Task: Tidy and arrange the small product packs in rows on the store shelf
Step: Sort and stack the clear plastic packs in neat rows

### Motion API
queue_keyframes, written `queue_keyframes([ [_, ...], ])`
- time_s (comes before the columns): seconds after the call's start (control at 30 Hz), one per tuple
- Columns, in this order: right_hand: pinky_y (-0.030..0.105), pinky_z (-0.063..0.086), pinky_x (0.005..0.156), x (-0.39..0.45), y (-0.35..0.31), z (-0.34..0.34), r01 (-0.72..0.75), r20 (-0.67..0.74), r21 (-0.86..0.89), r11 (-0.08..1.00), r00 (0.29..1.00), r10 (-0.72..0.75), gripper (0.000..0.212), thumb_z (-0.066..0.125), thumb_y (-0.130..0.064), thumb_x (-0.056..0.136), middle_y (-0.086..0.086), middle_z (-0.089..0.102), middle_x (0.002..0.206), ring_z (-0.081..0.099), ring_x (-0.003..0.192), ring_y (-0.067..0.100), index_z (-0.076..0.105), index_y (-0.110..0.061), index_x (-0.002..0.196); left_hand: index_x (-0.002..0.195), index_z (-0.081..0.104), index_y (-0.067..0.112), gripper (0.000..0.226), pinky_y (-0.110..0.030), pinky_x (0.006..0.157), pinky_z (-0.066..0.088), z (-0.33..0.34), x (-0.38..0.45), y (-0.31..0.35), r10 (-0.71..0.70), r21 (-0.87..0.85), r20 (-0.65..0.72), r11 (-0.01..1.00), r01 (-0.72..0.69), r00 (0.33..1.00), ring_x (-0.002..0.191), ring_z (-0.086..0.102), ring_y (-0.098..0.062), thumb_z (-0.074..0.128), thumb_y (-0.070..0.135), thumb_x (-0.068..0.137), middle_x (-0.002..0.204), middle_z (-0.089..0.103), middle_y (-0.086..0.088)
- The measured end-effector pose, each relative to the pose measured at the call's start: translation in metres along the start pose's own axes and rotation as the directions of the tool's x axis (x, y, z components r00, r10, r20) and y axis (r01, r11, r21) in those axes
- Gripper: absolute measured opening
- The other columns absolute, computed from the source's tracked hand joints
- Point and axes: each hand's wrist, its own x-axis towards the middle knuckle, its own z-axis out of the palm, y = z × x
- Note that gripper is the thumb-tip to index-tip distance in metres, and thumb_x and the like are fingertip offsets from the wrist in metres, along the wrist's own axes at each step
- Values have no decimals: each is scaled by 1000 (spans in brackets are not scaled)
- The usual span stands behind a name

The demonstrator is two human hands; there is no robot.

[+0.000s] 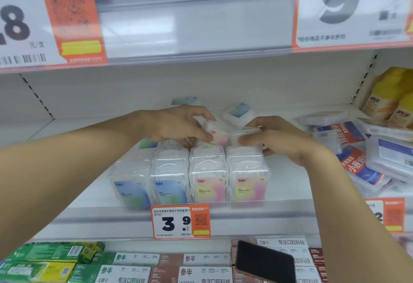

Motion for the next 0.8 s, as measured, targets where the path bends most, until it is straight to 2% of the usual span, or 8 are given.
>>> queue_keyframes([
  [0.13,31,57,79,-4,-2,-6,-7,36,2,1000,999,7,31,75,-39,81,2,78,98,73,92,18,74,-17,103,108,61,17,24,-26,79,54,3,2,4,-14,6,-34,1000,14,999,96,63,-19,66,13,85,109,64,-7],
  [0.23,37,59,86,-4,-3,-11,-11,8,21,1000,1000,11,24,73,-37,84,4,78,96,74,92,21,76,-15,96,112,63,25,30,-26,85,51,3,2,7,-27,117,-33,993,30,999,97,61,-11,64,42,87,111,65,5],
  [0.33,30,62,78,-4,-4,-13,-17,-42,16,1000,999,18,27,74,-33,86,14,77,96,75,83,21,73,-6,88,105,70,38,28,-23,95,48,0,2,2,36,250,-30,968,-27,999,105,61,-4,62,55,84,108,69,18],
  [0.4,29,63,76,-4,-4,-12,-17,-68,0,1000,998,17,36,76,-36,85,16,76,97,76,83,24,72,-1,91,101,74,36,36,-28,98,49,0,1,-1,61,260,-29,964,-52,998,103,64,-4,60,63,80,105,71,18],
  [0.53,39,63,80,-1,-5,-7,9,-114,4,1000,993,-8,41,75,-41,84,15,77,92,76,83,26,73,0,89,97,75,40,56,-33,102,47,-3,0,-3,36,266,-43,964,-23,998,107,63,-9,48,79,69,111,70,15],
  [0.6,39,63,79,0,-5,-4,23,-137,10,1000,990,-22,38,74,-42,86,8,77,81,76,77,22,72,-3,83,102,74,36,52,-34,98,49,-8,-1,-2,-17,256,-12,967,20,1000,106,65,-14,53,76,76,109,72,11],
  [0.7,36,63,77,1,-4,-5,31,-124,-3,1000,992,-31,35,74,-42,85,5,74,78,72,70,16,73,-7,82,105,74,21,32,-33,86,56,-16,-6,-2,-76,213,79,975,58,994,99,69,-21,61,46,89,101,75,2],
  [0.8,24,61,67,-2,-7,-7,19,-57,-27,999,998,-21,35,74,-40,86,7,69,76,68,63,9,73,-6,82,101,74,21,33,-26,76,53,-14,-11,-5,-66,194,61,980,53,996,90,69,-13,59,47,87,94,75,5],
])
